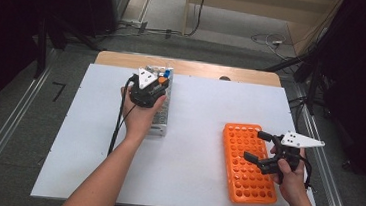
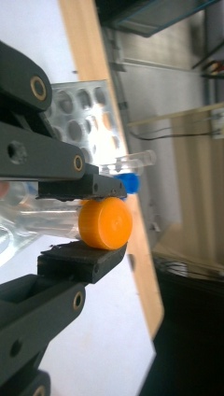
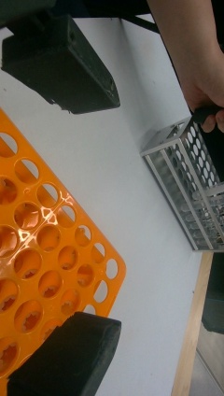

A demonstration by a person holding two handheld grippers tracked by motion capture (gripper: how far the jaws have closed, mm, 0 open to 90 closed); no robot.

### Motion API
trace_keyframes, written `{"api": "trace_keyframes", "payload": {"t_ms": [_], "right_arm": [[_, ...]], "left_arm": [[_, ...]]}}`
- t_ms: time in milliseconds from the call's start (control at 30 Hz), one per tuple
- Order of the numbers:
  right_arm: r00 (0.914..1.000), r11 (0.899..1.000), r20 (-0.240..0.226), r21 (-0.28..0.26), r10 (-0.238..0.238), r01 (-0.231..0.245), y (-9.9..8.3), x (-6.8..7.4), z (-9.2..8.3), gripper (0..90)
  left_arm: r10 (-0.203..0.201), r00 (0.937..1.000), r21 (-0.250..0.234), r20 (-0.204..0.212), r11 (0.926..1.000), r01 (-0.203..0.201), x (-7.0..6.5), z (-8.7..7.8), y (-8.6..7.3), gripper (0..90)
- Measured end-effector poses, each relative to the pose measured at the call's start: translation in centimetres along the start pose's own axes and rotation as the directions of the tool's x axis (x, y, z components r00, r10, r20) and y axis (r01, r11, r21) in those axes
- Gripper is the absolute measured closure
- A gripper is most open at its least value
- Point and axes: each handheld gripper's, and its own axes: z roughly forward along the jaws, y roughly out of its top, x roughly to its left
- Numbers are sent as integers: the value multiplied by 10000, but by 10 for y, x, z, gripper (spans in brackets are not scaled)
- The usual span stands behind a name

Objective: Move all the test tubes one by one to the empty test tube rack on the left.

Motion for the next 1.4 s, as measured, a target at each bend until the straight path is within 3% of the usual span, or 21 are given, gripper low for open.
{"api": "trace_keyframes", "payload": {"t_ms": [200, 233, 300, 367, 433, 533, 567, 633, 733, 833, 900, 967, 1067, 1133, 1233, 1300, 1400], "right_arm": [[10000, 10000, 3, -3, 31, -31, -1, 0, 0, 0], [10000, 10000, 17, -8, 20, -20, -1, -1, 0, 0], [10000, 10000, 43, -17, 22, -22, -1, -1, 0, 0], [10000, 10000, 48, -40, 33, -33, -1, -2, -1, 0], [10000, 10000, 65, -55, 48, -48, -1, -2, -1, 0], [10000, 10000, 67, -58, 49, -49, -1, -2, 0, 0], [10000, 10000, 68, -50, 42, -41, -1, -2, 0, 0], [10000, 10000, 63, -41, 43, -43, -1, -2, 0, 0], [9999, 10000, 78, -60, 66, -65, -1, -2, -1, 0], [9999, 9999, 95, -144, 62, -60, -2, -4, -2, 0], [9999, 9997, 83, -183, 152, -150, -2, -4, -3, 0], [9997, 9995, 116, -225, 204, -201, -2, -5, -3, 0], [9996, 9995, 135, -239, 230, -227, -3, -6, -3, 0], [9996, 9995, 145, -211, 239, -236, -3, -6, -3, 0], [9996, 9997, 179, -171, 195, -192, -4, -6, -2, 0], [9995, 9997, 217, -151, 208, -204, -5, -7, -1, 0], [9994, 9997, 251, -136, 219, -216, -6, -8, -2, 0]], "left_arm": [[-190, 9998, 223, -20, 9996, 191, 4, 2, 1, 577], [-82, 9999, 263, -59, 9996, 84, 3, 2, 1, 579], [228, 9997, 304, -84, 9993, -225, 1, 2, 3, 687], [505, 9986, 460, -133, 9977, -498, -3, 3, 4, 697], [932, 9949, 728, -395, 9933, -901, -9, 6, 6, 697], [1474, 9874, 1758, -583, 9751, -1352, -16, 17, 8, 690], [1409, 9883, 1841, -588, 9745, -1280, -16, 18, 8, 682], [901, 9950, 2028, -441, 9760, -794, -11, 20, 6, 644], [94, 9999, 1645, -53, 9863, -84, -4, 16, 5, 453], [-619, 9975, 1207, 340, 9910, 574, 2, 8, 5, 316], [-830, 9950, 949, 559, 9925, 774, 4, 2, 5, 224], [-928, 9918, 755, 876, 9934, 863, 5, -4, 5, 122], [-1012, 9847, 412, 1419, 9945, 963, 6, -18, 4, 37], [-1044, 9810, 173, 1632, 9945, 1030, 6, -27, 2, 18], [-789, 9751, -66, 2073, 9966, 820, 4, -42, -4, 0], [-691, 9680, -190, 2411, 9969, 759, 3, -53, -9, 0], [-563, 9636, -371, 2612, 9970, 683, 3, -70, -18, 0]]}}
